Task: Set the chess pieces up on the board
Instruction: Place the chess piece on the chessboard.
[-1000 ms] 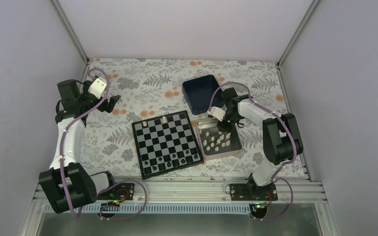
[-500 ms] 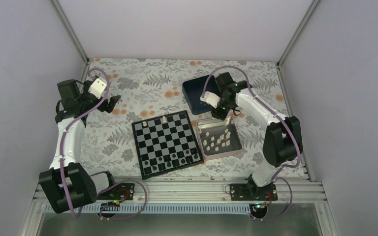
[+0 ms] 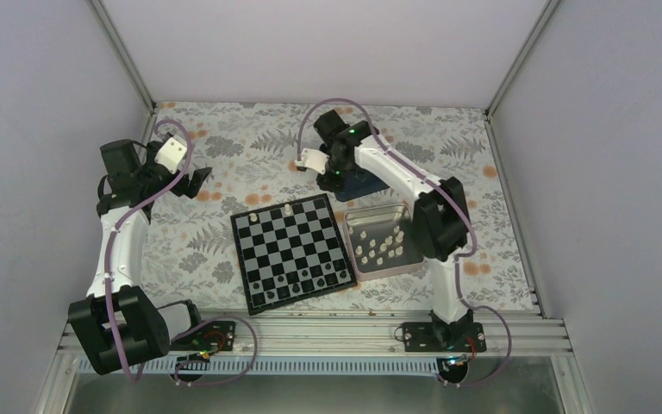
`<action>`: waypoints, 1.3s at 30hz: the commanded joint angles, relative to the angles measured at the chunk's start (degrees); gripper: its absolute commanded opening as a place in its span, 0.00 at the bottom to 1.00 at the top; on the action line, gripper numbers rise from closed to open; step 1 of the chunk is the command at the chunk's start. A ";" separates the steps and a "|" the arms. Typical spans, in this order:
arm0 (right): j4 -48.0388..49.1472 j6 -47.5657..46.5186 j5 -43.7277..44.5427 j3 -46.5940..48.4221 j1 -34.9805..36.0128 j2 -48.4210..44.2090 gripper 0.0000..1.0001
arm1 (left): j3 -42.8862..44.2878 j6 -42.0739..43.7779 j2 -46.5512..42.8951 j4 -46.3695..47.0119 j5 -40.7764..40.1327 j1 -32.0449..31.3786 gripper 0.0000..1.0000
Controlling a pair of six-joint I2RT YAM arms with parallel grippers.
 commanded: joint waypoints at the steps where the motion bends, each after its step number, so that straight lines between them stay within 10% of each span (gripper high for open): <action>1: -1.08 0.72 0.14 3.74 1.19 4.22 0.09 | -0.47 1.48 -0.97 0.12 1.05 0.28 1.00; 30: 1.21 0.41 -2.50 3.48 1.98 12.29 0.12 | -1.92 1.89 0.40 1.30 1.64 0.28 1.00; 39: 2.50 0.82 -1.12 2.24 2.01 9.79 0.38 | -1.59 2.03 0.30 0.78 1.59 0.28 1.00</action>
